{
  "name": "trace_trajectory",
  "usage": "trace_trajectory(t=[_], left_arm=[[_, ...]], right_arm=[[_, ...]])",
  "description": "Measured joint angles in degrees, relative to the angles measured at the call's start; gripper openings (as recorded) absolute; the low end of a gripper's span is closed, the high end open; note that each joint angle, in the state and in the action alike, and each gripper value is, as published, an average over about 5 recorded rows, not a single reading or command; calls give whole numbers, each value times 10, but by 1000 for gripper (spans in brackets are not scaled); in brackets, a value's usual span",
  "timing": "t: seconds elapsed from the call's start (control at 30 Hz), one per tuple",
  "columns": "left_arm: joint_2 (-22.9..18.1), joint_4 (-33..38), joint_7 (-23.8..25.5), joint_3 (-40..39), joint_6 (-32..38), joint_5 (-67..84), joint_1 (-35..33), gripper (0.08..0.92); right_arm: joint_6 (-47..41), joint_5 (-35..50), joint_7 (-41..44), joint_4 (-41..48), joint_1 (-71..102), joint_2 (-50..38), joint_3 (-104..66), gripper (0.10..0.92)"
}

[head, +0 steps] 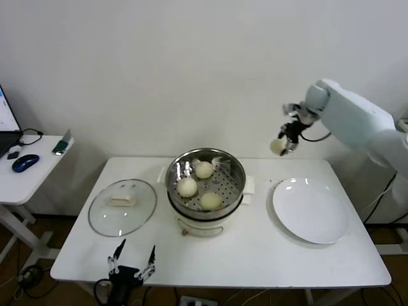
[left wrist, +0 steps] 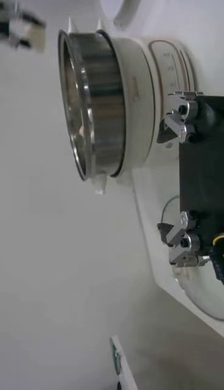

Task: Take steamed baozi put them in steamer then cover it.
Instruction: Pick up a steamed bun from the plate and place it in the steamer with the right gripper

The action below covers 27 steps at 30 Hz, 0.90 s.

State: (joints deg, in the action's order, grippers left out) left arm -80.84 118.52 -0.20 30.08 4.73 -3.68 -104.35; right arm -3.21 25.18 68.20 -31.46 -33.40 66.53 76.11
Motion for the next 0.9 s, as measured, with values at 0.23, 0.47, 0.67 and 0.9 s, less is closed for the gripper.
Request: trace_trajectory(t=[0.23, 0.47, 0.67, 0.9], left_arm=[[4, 7, 2, -11, 3, -3, -6, 823], [6, 10, 3, -14, 6, -2, -7, 823], [7, 9, 3, -14, 7, 3, -7, 823], [9, 5, 3, -11, 7, 9, -4, 823]], right_arm=[[-52, 145, -21, -52, -70, 60, 110, 685], [-88, 247, -48, -115, -106, 93, 201, 687], [-109, 294, -74, -163, -112, 112, 251, 687], [-119, 316, -92, -182, -93, 133, 282, 687]])
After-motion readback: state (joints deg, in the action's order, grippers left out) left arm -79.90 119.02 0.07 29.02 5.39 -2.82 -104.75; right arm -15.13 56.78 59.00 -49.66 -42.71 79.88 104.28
